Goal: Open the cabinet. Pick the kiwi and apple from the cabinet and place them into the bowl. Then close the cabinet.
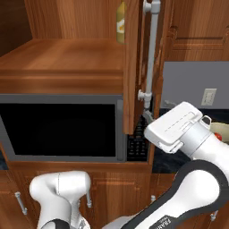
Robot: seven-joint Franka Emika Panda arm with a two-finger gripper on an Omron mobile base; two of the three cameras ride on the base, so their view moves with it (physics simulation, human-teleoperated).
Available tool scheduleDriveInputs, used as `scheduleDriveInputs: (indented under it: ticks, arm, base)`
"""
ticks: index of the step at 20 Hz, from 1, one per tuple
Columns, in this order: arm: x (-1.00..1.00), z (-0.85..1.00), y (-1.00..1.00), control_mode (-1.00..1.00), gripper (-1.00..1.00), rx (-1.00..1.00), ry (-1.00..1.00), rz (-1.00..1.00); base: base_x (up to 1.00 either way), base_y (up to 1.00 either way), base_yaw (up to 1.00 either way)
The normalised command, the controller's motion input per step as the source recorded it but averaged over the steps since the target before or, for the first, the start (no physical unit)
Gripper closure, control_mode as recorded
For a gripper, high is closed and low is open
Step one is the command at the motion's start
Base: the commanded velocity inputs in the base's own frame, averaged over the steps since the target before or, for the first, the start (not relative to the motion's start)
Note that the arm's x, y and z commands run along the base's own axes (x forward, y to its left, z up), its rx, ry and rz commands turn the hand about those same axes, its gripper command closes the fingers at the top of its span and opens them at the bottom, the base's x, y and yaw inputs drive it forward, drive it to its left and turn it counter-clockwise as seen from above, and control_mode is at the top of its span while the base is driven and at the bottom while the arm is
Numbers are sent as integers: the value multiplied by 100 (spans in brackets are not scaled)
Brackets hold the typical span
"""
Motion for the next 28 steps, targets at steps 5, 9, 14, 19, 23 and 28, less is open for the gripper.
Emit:
scheduleDriveInputs:
  ticks: [5,9,14,19,23,28]
  arm:
    - [1,10,32,-100,-100,0,-1,0]
    - [11,0,35,-100,-100,0,0,-1]
    - [10,2,33,-100,-100,0,0,-4]
    - [9,10,33,-100,-100,0,0,-8]
    - [13,15,31,-100,-100,0,0,-13]
    - [19,5,31,-100,-100,0,0,-11]
  base:
    - [0,0,0]
    - [0,0,0]
    - [0,0,0]
    - [0,0,0]
    - [0,0,0]
    - [0,0,0]
